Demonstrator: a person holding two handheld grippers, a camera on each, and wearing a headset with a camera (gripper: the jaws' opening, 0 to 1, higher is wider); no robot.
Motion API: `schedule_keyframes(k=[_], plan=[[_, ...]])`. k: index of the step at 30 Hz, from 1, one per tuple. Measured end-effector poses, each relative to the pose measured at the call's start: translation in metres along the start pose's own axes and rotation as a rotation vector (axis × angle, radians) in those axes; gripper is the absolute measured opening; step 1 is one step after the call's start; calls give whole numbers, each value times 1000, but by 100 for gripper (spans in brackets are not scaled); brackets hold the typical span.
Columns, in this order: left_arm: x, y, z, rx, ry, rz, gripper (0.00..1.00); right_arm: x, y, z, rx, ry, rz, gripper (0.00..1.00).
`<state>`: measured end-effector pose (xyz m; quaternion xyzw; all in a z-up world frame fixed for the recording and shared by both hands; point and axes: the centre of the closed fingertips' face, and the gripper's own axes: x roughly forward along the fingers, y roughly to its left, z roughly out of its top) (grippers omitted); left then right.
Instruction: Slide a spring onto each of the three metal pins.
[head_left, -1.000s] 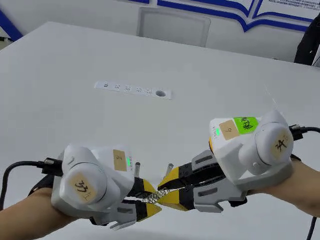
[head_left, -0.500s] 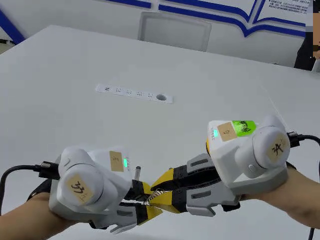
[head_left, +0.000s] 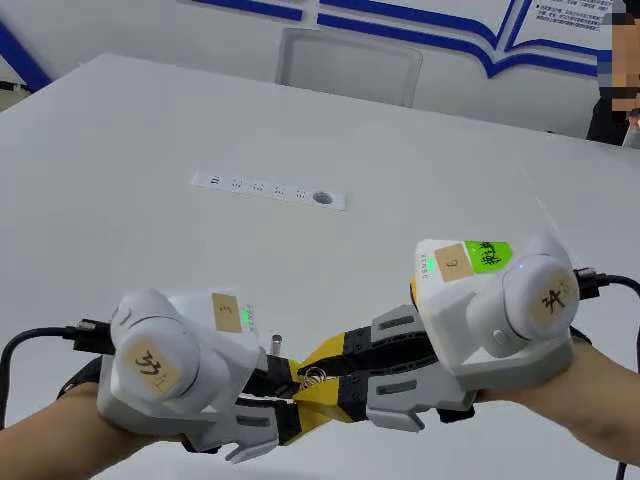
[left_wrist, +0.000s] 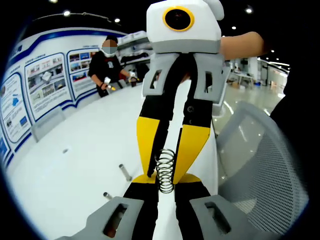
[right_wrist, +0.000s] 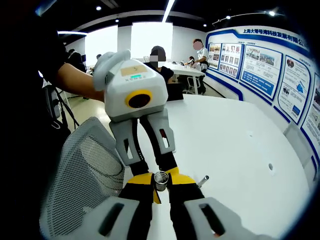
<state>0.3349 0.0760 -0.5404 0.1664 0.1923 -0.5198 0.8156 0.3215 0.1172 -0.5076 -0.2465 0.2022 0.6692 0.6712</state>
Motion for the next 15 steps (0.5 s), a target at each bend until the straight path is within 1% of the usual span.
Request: schedule_keyframes(k=[3, 5, 8, 9, 12, 13, 14, 15], plan=[[0, 0, 1, -5, -6, -2, 10, -1, 0, 1, 3, -8, 0, 12], [1, 0, 1, 0, -4, -4, 10, -1, 0, 0, -9, -4, -1, 12], [2, 2, 0, 16, -3, 1, 11, -1, -2, -1, -2, -3, -9, 11], [2, 3, 1, 11, -6, 6, 11, -2, -3, -1, 0, -4, -15, 11], [1, 6, 3, -11, -17, 11, 11, -2, -5, 1, -4, -11, -24, 11], [1, 5, 4, -32, -26, 6, 12, -2, -5, 2, -9, -15, -25, 11], [0, 4, 6, -63, -42, -9, 13, -2, -6, 5, 3, -30, -29, 11], [-1, 5, 7, -73, -51, -10, 16, -2, -7, 6, 14, -33, -32, 11]])
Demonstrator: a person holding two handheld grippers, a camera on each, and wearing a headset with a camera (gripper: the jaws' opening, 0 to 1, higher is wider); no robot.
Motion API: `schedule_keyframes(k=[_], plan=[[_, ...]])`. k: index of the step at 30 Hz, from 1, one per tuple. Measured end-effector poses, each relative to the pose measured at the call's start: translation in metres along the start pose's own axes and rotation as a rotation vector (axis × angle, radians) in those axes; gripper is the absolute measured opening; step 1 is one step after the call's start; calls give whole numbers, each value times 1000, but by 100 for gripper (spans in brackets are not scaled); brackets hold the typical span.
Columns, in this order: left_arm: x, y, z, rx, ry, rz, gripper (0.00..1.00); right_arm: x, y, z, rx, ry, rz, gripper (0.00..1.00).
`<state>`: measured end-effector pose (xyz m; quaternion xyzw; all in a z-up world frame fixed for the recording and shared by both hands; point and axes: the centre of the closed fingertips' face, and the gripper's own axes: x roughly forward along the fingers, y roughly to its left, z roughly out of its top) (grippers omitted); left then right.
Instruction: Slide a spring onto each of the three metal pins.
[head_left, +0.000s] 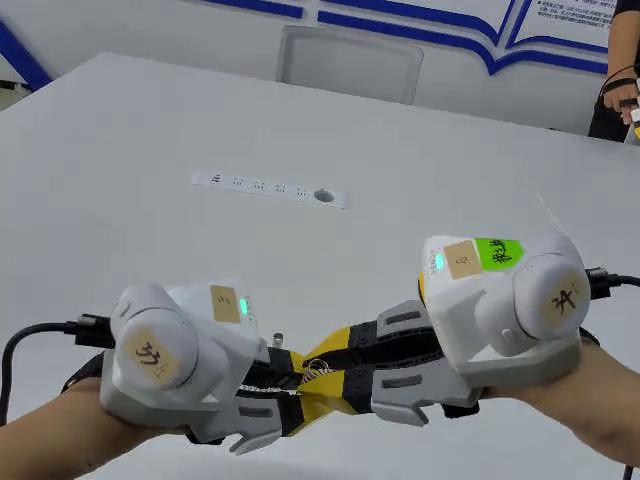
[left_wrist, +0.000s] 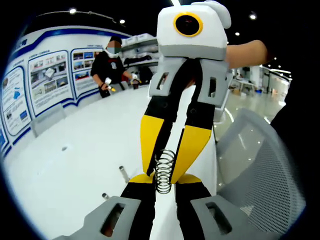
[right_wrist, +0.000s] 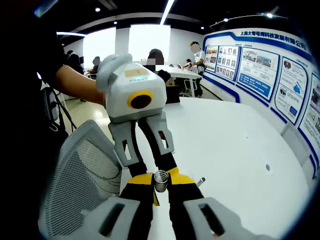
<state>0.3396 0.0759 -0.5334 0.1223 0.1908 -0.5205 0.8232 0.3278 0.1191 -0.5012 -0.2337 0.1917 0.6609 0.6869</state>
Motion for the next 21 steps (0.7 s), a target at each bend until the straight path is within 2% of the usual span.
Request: schedule_keyframes(k=[4, 8, 12, 15, 18, 19, 21], plan=[[-5, 4, -2, -1, -1, 19, 27, 2, -8, 4, 24, -16, -19, 11], [-8, 4, -5, -7, -12, 13, 38, 4, -13, 5, 26, -17, -29, 11], [-11, 12, -16, -6, 25, 45, 50, 0, -24, 4, 25, -12, -46, 11], [-16, 21, -23, -4, 45, 80, 59, -8, -42, 2, 34, -3, -84, 11], [-22, 28, -25, -19, 43, 103, 64, -15, -66, -4, 73, 2, -143, 11], [-24, 30, -26, -33, 41, 110, 66, -19, -78, -5, 87, 1, -185, 11], [-27, 34, -27, -53, 36, 127, 70, -23, -89, -6, 94, -2, -206, 11]])
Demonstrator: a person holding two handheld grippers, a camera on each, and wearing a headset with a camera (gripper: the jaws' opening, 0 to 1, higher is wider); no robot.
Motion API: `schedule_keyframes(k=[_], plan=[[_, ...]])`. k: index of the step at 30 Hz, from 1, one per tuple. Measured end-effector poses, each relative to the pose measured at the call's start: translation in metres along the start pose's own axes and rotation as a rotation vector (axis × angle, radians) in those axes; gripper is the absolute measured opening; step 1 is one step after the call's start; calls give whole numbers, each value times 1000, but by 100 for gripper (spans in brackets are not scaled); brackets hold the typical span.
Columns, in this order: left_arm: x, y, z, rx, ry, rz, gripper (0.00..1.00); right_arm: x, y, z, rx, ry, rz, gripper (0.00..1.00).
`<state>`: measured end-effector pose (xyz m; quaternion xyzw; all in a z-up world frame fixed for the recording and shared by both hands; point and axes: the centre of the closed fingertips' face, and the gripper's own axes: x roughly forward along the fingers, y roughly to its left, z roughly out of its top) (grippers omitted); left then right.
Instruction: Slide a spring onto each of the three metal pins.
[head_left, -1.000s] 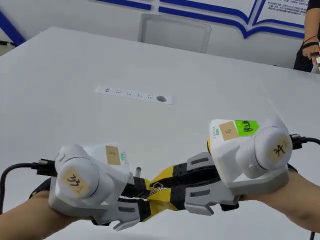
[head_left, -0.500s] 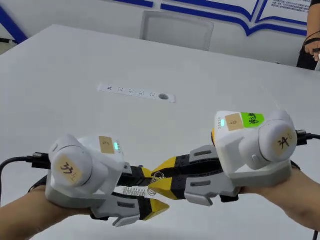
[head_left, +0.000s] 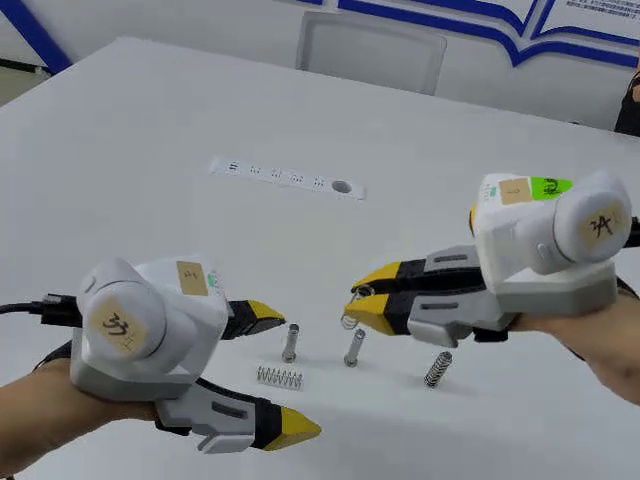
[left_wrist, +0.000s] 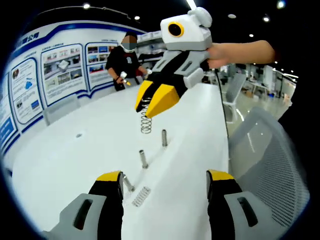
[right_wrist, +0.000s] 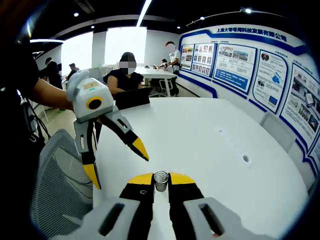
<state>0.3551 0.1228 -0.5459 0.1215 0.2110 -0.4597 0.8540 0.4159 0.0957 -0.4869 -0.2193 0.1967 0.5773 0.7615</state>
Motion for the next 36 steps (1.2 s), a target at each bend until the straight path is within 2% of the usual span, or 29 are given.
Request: schedule_keyframes(k=[2, 6, 10, 13, 17, 24, 30, 36], plan=[[-1, 3, -1, -9, -4, 8, 75, -1, -8, 0, 17, -5, -21, 11], [-3, 8, -7, -16, 13, 19, 77, 0, -22, -9, 33, 11, -54, 11], [-5, 12, -10, -26, 20, 28, 81, 5, -28, -19, 69, 17, -69, 11], [-8, 14, -13, -21, 32, 33, 82, 9, -28, -27, 92, 25, -69, 11], [-11, 18, -16, -34, 27, 46, 86, 14, -29, -34, 97, 36, -67, 11], [-15, 22, -23, -53, 39, 69, 92, 26, -35, -42, 129, 43, -97, 11], [-17, 24, -27, -69, 38, 72, 94, 35, -39, -58, 159, 72, -111, 11], [-17, 25, -31, -74, 46, 76, 94, 41, -41, -67, 210, 73, -113, 11]])
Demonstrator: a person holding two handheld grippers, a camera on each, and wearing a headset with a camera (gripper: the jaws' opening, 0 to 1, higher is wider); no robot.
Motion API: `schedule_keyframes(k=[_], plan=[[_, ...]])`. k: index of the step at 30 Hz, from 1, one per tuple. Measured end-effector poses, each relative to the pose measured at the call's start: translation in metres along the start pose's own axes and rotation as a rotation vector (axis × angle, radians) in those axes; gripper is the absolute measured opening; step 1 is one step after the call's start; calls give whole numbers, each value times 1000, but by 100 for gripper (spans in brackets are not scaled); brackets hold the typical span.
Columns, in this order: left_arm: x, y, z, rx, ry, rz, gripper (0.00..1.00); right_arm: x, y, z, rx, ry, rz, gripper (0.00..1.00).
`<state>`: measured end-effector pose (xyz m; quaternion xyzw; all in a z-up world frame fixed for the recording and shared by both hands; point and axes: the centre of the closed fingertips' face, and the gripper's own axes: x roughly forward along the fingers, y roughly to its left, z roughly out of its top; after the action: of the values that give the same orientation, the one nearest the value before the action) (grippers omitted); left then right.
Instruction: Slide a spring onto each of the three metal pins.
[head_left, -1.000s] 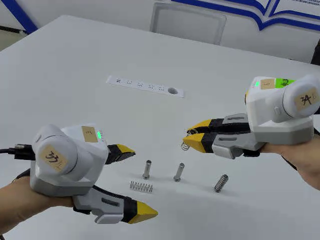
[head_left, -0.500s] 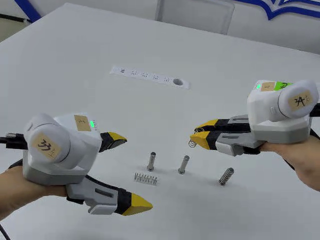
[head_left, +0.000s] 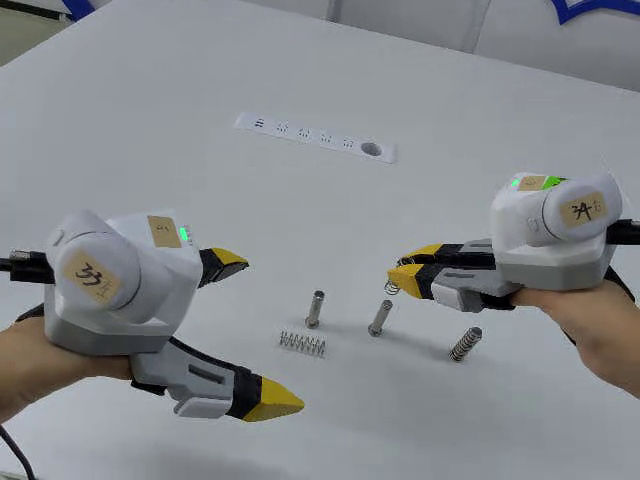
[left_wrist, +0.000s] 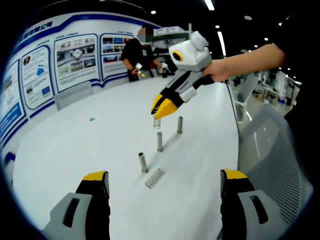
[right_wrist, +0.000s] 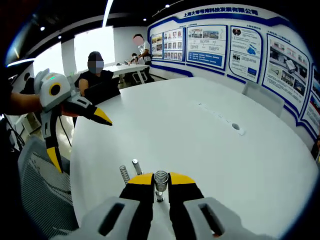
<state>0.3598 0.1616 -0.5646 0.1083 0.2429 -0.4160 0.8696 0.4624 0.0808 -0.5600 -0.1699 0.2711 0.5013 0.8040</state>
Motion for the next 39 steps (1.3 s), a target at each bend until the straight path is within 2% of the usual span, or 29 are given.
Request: schedule_keyframes(k=[5, 8, 18, 27, 32, 39], plan=[[2, -1, -4, -6, 6, 2, 94, 2, 0, -6, 0, 21, -10, 11], [3, -3, -6, -6, 12, -5, 94, 3, -1, -7, 32, 17, -5, 11], [3, -4, -9, -10, 17, -5, 93, 10, 1, -19, 29, 50, -11, 11], [4, -3, -17, -20, 39, -7, 92, 22, 4, -38, 14, 96, -14, 11], [3, 1, -16, -29, 33, 2, 91, 28, 4, -48, -13, 127, -4, 11], [4, 0, -18, -38, 35, 3, 90, 33, 6, -57, -43, 169, 11, 11]])
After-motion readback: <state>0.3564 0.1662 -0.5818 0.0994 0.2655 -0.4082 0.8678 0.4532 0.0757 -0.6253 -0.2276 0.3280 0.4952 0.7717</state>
